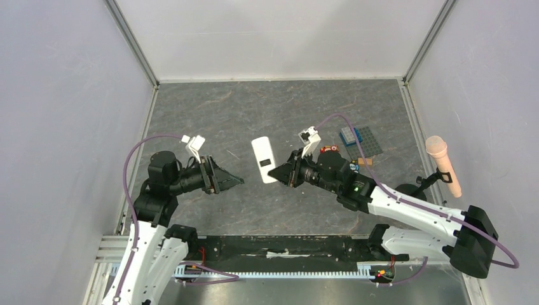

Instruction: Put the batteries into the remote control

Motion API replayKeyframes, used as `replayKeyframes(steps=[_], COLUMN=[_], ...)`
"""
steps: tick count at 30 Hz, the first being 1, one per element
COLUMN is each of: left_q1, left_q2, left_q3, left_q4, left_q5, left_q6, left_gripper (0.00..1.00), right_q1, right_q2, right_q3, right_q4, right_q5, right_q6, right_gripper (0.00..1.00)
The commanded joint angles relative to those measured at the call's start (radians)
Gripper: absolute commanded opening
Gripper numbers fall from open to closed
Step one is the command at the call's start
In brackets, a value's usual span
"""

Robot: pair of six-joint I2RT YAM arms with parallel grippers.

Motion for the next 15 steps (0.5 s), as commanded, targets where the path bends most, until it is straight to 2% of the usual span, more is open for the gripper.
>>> replayKeyframes(steps=[1,6,15], left_q1=[-0.001,-0.001,-0.001], left_q2=[0.002,-0.025,-0.057], left_q3=[0.050,0.064,0.139], left_q4=[-0.183,-0.254,-0.385], left_q5=[-0.243,-0.378,-0.445], left_q6=[0.122,0.101,0.060], left_gripper=[0.75,0.76,0.76], right_q1=[-0.022,-0.043,-0.096], right_q2=[-0.004,0.028,0.194], right_q3=[0.036,0.009,0.006], right_q4=[-0.311,-0.480,-0.528], right_q5=[0.312,0.579,0.723], right_q6=[-0.127,-0.232,-0.370], right_gripper=[0.00,0.00,0.00])
